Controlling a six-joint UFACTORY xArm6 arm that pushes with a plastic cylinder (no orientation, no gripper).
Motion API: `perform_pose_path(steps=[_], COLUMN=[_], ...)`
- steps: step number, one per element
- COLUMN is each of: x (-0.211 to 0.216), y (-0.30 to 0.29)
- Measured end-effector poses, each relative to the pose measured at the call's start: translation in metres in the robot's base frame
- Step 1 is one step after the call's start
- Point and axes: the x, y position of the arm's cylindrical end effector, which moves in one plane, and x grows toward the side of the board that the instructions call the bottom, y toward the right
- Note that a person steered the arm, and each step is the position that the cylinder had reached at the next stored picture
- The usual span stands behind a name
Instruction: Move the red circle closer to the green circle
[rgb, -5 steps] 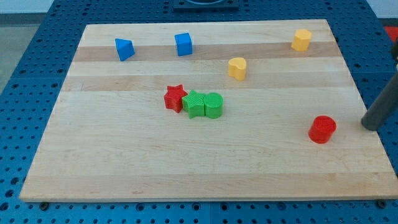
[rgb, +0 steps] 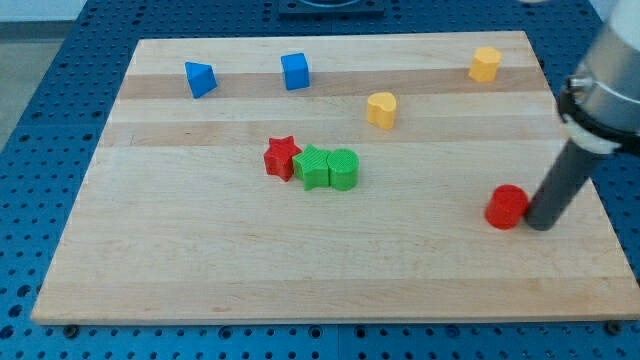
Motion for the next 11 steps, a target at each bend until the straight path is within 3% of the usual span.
perform_pose_path(steps=[5, 7, 11], x=[-0.024, -0.037, -0.042], y=[-0.116, -0.082, -0.125])
